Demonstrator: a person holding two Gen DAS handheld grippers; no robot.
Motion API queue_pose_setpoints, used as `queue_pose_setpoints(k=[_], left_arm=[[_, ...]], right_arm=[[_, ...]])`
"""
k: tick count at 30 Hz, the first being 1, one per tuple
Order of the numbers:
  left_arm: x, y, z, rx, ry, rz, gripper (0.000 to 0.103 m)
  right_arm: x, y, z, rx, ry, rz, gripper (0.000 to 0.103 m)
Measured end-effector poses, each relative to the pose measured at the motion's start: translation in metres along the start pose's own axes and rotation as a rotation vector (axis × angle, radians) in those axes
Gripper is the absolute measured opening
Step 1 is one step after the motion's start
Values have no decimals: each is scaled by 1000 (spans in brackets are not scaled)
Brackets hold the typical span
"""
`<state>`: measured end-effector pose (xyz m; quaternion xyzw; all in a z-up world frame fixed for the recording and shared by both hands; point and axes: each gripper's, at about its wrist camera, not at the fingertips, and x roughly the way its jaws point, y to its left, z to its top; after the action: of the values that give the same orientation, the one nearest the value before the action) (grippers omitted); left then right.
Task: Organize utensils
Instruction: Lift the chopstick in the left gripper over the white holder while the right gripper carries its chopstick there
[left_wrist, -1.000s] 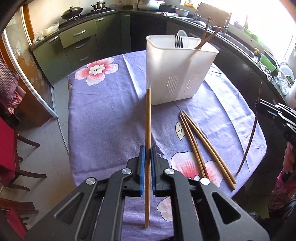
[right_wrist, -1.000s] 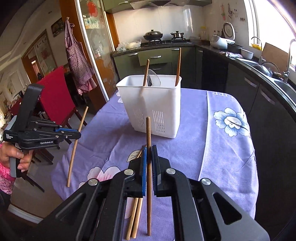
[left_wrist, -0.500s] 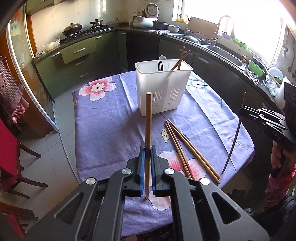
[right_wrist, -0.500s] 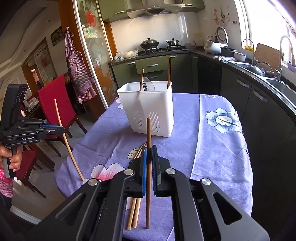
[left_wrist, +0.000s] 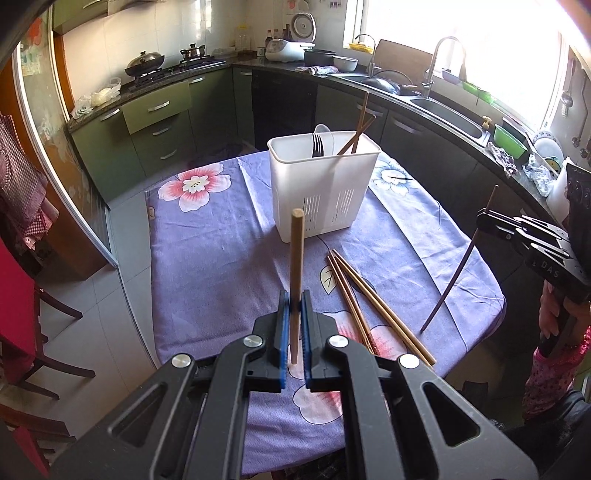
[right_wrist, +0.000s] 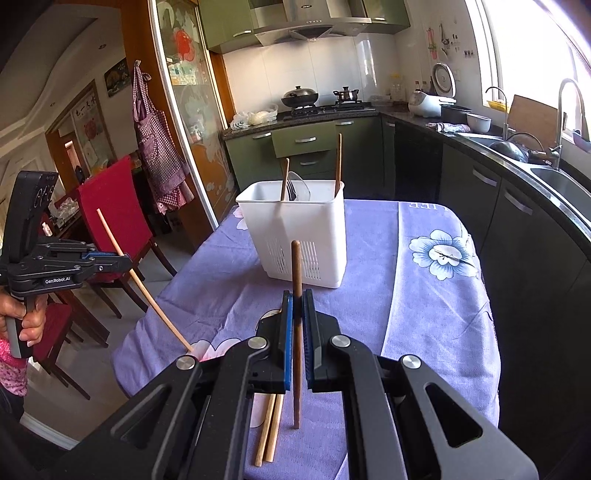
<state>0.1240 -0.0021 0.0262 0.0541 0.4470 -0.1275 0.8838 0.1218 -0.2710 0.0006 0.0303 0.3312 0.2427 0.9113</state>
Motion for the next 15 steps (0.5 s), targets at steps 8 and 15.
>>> queue_pose_setpoints(k=[8,15], left_arm=[[-1,-1,19,-1,-11,-22,6],[-13,-2,51,-3,-43,-54,6]], right_arm=[[-4,4,22,-23,-26,0,6],[-13,7,64,-52,-66,-4,6]])
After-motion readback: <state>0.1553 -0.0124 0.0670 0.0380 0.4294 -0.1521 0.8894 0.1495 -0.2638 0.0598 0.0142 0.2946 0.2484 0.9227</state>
